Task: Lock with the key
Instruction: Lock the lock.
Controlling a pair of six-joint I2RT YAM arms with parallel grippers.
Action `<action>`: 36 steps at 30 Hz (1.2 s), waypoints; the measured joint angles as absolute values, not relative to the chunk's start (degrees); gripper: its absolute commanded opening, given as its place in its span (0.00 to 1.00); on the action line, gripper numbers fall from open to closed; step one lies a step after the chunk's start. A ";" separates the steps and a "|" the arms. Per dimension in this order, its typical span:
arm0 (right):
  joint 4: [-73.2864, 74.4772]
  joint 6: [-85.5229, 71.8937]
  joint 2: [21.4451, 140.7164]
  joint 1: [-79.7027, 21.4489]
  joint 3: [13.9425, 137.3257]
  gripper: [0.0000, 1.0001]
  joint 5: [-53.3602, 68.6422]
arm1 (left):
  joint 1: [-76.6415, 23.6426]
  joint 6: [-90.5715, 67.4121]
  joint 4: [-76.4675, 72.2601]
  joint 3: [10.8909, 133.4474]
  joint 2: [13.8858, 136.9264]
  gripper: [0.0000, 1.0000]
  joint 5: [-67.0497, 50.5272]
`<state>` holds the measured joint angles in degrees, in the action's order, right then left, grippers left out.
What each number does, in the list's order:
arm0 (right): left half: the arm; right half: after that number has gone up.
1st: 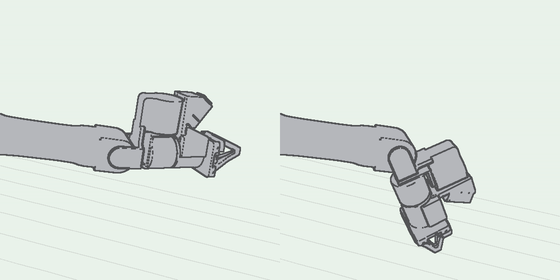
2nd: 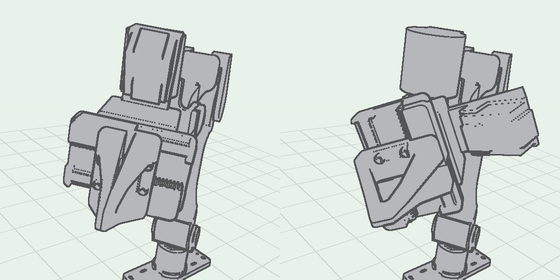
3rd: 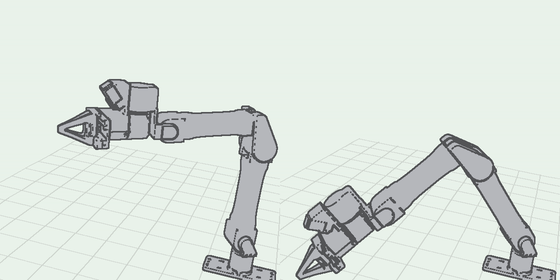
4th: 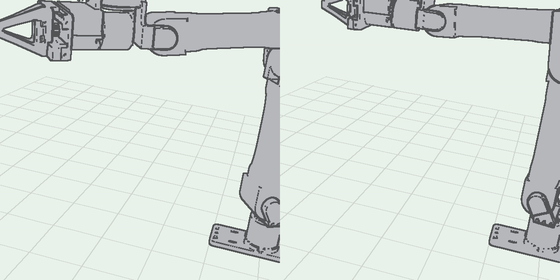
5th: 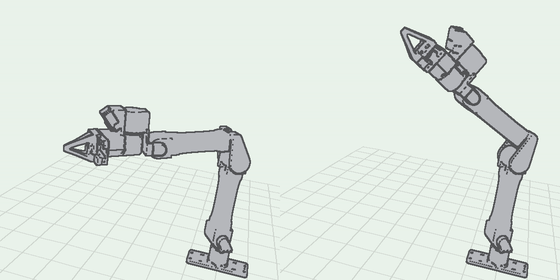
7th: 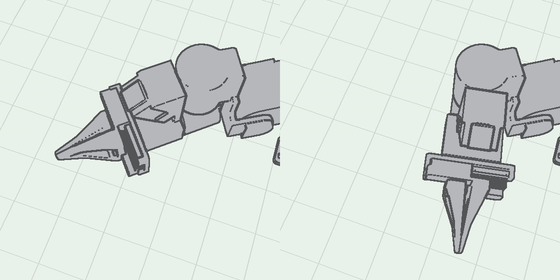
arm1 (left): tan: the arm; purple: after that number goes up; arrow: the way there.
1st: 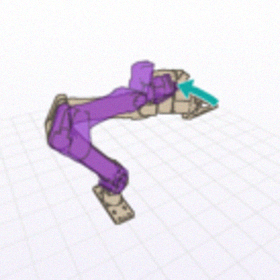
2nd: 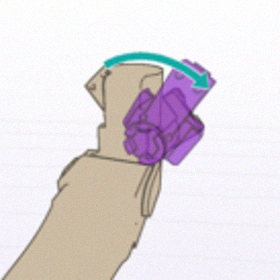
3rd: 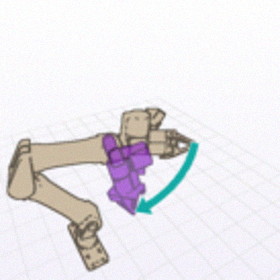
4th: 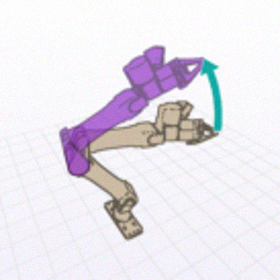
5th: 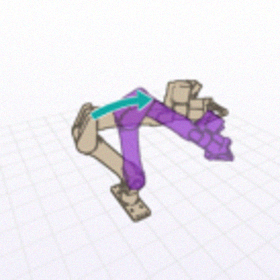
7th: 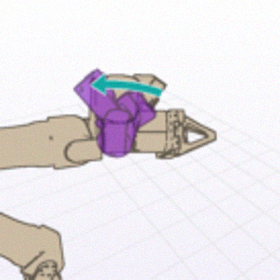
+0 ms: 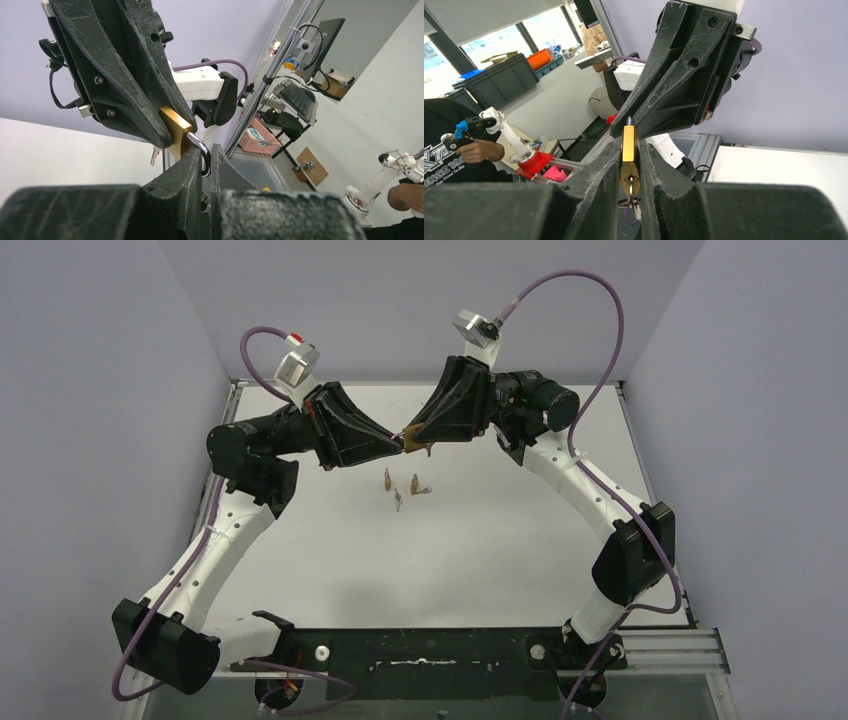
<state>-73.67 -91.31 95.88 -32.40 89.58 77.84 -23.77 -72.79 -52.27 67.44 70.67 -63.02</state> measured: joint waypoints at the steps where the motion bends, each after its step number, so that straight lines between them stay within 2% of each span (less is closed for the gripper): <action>1: -73.67 -91.26 95.88 -32.40 89.56 0.00 77.82 | -23.77 -72.82 -52.27 67.44 70.65 0.00 -63.02; 36: -73.36 -90.06 95.13 -32.40 88.64 0.00 77.93 | -24.51 -72.60 -52.64 67.44 71.07 0.00 -63.26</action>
